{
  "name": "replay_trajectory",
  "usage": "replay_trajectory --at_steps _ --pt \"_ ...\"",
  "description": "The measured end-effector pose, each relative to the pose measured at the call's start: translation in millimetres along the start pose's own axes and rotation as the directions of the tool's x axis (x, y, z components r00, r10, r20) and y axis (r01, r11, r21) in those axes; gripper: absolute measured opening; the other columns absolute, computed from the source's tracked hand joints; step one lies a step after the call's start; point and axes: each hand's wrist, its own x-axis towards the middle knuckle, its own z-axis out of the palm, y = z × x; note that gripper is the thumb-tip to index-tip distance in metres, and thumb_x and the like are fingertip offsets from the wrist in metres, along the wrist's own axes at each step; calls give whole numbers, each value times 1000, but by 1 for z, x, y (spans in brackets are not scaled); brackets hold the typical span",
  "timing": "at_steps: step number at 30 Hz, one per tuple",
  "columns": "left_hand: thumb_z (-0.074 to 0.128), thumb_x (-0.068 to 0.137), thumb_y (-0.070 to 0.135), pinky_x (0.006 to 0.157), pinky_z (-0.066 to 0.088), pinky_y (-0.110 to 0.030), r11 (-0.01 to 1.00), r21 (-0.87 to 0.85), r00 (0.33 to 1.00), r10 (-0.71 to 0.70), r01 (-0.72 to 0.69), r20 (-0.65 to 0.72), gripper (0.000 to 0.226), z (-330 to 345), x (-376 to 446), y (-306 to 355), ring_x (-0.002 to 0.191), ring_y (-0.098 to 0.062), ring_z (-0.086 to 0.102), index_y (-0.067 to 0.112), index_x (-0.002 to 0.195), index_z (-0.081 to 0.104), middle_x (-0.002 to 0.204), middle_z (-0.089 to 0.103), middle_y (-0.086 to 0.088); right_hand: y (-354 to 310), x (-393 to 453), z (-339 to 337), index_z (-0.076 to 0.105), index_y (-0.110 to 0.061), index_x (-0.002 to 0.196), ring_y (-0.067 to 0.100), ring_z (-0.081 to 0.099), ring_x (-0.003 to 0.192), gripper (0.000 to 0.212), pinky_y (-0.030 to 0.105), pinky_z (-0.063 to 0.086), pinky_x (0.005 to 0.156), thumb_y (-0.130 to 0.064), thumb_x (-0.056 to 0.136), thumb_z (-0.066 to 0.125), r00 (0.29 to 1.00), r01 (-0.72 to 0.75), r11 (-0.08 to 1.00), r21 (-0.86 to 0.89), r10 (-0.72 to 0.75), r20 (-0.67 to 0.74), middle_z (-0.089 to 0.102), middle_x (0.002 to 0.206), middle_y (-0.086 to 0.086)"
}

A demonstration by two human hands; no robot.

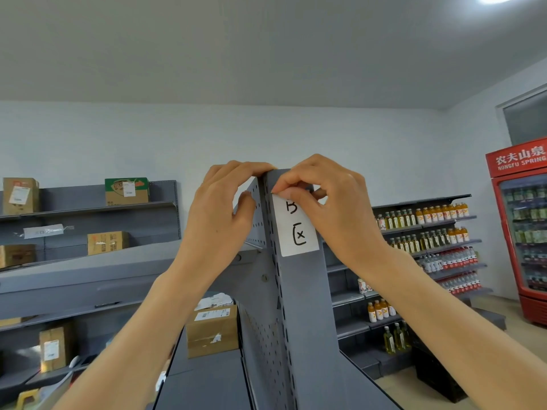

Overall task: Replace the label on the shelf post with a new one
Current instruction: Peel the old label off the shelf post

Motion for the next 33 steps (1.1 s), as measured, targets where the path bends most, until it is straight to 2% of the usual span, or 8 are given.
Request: replay_trajectory --at_steps 7,13,17,22,24,26,30,33 --pt "48 87 -5 90 30 -1 1000 -5 1000 0 0 7 47 0 0 0 111 -6 47 24 122 60 110 60 15 6 -1 2 77 -16 89 11 62 83 10 13 49 68 -8 88 71 995 86 994 -70 -89 -42 54 91 -13" --pt "48 87 -4 90 29 0 1000 -15 1000 -4 4 9 47 -1 0 0 111 -5 47 25 122 60 111 60 15 9 0 4 77 -14 88 17 65 85 11 14 48 68 -7 89 69 993 108 993 -55 -111 -46 64 91 -1" --pt "48 87 -3 89 30 0 1000 -10 1000 2 -2 11 46 -1 0 0 110 -6 47 25 122 60 110 60 16 9 6 5 75 -13 86 14 64 83 10 7 43 69 -6 89 68 991 131 989 -62 -133 -30 56 90 -12" --pt "48 87 -3 88 31 -1 1000 -31 1000 -2 2 3 46 -1 0 2 105 -1 47 26 120 61 104 57 22 7 9 3 74 -10 84 16 64 83 10 17 50 69 -5 88 67 989 149 987 -50 -150 -3 50 88 -17" --pt "48 87 -3 89 31 -2 999 -38 1000 5 -4 7 46 -1 0 2 103 4 46 27 119 61 103 56 25 7 11 2 73 -9 83 14 63 83 10 11 46 69 -4 89 66 988 155 987 -40 -154 23 49 88 -18" --pt "48 87 -3 89 31 -2 999 -40 1000 5 -5 8 47 -1 0 1 104 4 46 28 120 60 105 57 23 10 11 0 72 -10 83 12 60 83 11 7 41 71 -3 89 65 983 166 985 -47 -162 87 51 89 -14" --pt "48 87 -4 89 31 -2 1000 -24 1000 2 -2 0 47 0 0 1 104 -1 48 27 121 60 106 59 18 16 4 -9 71 -10 87 12 60 86 12 8 44 71 -1 91 63 979 126 992 29 -129 158 59 90 -4" --pt "49 87 -4 89 31 -1 999 -41 1000 0 0 2 47 0 0 1 104 3 47 27 120 61 104 56 25 11 9 -11 69 -11 97 13 60 88 13 5 43 72 -2 89 67 979 90 994 57 -99 179 64 94 2"
